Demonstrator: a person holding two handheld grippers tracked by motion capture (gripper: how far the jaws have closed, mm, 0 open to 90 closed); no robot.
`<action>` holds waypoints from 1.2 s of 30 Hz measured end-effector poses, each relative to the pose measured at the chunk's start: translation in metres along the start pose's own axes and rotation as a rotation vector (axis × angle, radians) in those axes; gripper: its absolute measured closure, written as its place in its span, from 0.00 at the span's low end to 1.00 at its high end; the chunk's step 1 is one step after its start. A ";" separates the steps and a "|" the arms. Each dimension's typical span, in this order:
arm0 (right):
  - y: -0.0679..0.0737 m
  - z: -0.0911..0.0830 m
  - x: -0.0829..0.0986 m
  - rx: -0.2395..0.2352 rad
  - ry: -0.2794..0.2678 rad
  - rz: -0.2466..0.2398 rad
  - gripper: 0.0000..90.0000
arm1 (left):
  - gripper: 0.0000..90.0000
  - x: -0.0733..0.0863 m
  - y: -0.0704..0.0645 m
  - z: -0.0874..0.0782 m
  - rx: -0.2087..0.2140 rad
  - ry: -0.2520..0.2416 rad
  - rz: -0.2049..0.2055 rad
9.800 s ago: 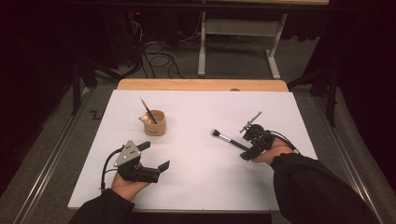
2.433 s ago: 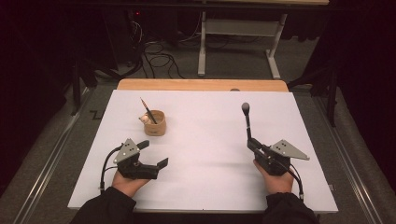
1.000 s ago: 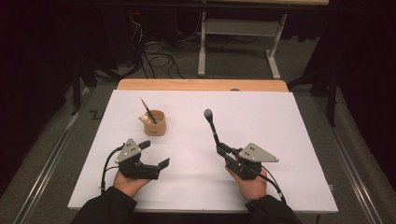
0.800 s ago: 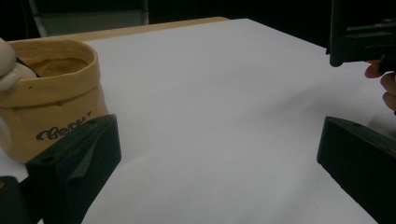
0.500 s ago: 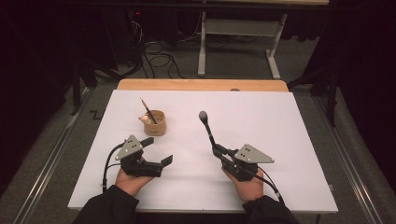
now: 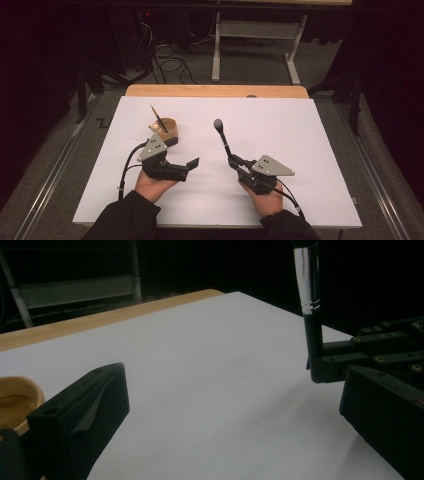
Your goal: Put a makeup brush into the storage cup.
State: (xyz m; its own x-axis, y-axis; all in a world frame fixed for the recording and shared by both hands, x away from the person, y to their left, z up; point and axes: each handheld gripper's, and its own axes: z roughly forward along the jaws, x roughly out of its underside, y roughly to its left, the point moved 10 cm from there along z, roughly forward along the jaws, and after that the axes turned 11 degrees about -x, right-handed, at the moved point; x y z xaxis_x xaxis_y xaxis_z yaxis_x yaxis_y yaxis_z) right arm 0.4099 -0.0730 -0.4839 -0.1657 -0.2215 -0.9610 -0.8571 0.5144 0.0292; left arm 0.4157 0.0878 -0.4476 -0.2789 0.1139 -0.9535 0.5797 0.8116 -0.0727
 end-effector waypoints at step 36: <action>0.019 0.016 -0.004 -0.024 -0.020 -0.017 0.90 | 0.01 -0.009 -0.034 0.016 0.092 -0.005 -0.030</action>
State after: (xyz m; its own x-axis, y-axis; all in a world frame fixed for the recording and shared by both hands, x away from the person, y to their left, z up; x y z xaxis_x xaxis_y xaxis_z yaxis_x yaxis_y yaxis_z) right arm 0.4022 -0.0495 -0.4844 -0.1417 -0.2132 -0.9667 -0.8710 0.4910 0.0194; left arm 0.4111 0.0501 -0.4410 -0.2934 0.0877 -0.9519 0.6394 0.7583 -0.1272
